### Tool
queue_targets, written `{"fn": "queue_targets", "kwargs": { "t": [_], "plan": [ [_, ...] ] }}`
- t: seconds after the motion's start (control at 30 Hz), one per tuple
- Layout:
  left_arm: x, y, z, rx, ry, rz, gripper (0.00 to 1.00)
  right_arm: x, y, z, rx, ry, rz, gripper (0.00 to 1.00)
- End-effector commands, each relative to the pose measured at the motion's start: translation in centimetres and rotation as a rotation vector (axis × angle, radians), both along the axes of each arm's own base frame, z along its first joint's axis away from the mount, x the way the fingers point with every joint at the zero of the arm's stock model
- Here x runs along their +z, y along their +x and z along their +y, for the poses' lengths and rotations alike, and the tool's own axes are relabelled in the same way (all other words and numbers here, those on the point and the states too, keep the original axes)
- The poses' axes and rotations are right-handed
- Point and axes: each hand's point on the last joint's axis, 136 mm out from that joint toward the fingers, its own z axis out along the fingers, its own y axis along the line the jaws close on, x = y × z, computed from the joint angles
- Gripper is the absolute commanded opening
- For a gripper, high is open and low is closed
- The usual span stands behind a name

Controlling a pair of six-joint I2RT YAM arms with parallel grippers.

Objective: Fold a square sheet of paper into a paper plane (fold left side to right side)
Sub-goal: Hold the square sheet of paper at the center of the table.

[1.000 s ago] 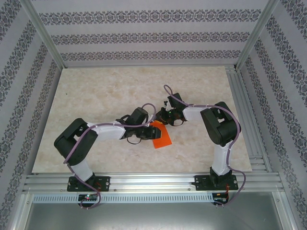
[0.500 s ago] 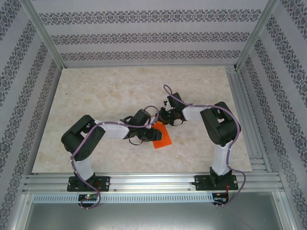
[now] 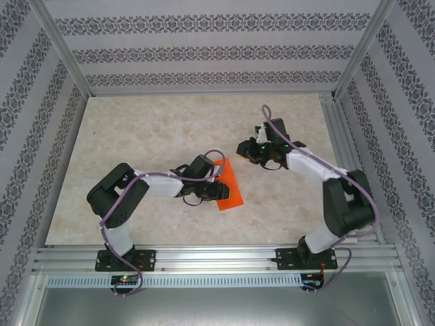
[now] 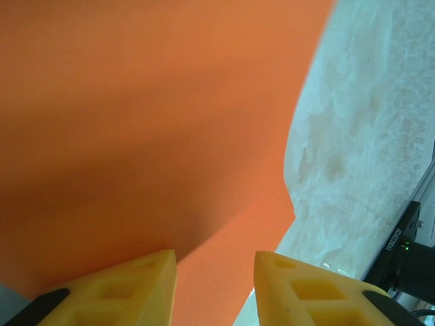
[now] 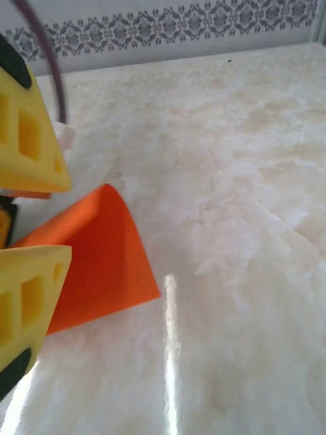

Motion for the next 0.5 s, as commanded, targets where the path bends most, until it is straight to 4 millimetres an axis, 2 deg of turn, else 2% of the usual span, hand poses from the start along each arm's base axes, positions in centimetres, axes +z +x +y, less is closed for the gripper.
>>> {"fn": "queue_targets", "kwargs": {
  "t": [0.0, 0.13, 0.23, 0.37, 0.47],
  "plan": [
    [-1.1, -0.8, 0.2, -0.013, 0.045, 0.003, 0.37, -3.4, -5.3, -1.3, 0.048, -0.051, 0.130, 0.20],
    [-0.8, -0.7, 0.3, -0.012, 0.050, -0.003, 0.37, -5.5, -9.7, -0.8, 0.073, -0.029, 0.212, 0.16],
    [-0.7, -0.6, 0.4, -0.008, 0.054, -0.007, 0.37, -6.4, -11.7, 0.2, 0.097, -0.013, 0.242, 0.15],
    [-0.4, -0.5, 0.4, -0.002, 0.057, -0.014, 0.37, -7.7, -13.4, 1.2, 0.127, -0.017, 0.281, 0.14],
    [-0.3, -0.4, 0.5, 0.001, 0.058, -0.015, 0.37, -8.7, -13.8, 1.7, 0.140, -0.028, 0.307, 0.14]
  ]
}}
